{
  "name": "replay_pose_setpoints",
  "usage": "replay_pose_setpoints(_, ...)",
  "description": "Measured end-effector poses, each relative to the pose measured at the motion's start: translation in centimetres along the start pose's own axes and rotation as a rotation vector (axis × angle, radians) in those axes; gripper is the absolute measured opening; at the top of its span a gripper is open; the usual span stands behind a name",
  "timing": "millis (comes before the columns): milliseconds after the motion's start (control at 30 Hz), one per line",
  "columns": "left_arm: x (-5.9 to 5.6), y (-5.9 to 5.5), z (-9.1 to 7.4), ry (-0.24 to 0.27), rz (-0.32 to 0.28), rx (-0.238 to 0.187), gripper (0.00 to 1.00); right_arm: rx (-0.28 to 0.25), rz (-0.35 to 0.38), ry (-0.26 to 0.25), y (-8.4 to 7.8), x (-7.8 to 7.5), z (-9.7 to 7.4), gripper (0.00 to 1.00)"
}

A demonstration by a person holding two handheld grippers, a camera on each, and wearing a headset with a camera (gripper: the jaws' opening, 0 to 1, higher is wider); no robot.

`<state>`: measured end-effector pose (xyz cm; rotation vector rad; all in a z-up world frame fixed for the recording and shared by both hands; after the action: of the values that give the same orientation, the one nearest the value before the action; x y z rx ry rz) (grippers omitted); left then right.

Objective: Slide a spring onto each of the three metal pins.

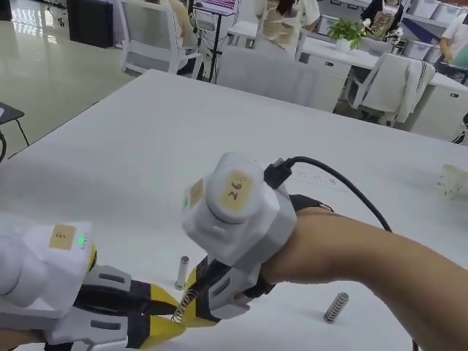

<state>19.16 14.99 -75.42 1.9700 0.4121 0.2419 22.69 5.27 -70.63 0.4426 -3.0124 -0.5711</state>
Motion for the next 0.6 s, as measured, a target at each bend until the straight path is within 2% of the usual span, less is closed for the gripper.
replay_pose_setpoints(100, 0.0, 0.0, 0.1, 0.005, -0.004, -0.001, 0.03, 0.005, 0.002, 0.001, 0.0, -0.1, 0.0, 0.09)
replay_pose_setpoints(333, 0.0, -0.3, 0.0, 0.012, -0.02, 0.007, 0.11, 0.015, 0.005, -0.012, -0.1, -0.7, -0.2, 0.09)
replay_pose_setpoints(600, 0.3, -1.0, -0.5, 0.055, -0.057, 0.009, 0.26, 0.022, 0.019, -0.028, -0.5, -1.2, -0.5, 0.09)
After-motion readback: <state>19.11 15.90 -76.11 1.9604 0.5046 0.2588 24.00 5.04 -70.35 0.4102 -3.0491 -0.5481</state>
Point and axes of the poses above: the centre of the closed fingertips' face, and the gripper's own axes: z roughly forward along the fingers, x roughly to its left, y roughly out of its top, the point moved 9 cm from there along -z, roughly backward along the fingers, and after that the axes turned 5 degrees about x, right-handed, at the moved point
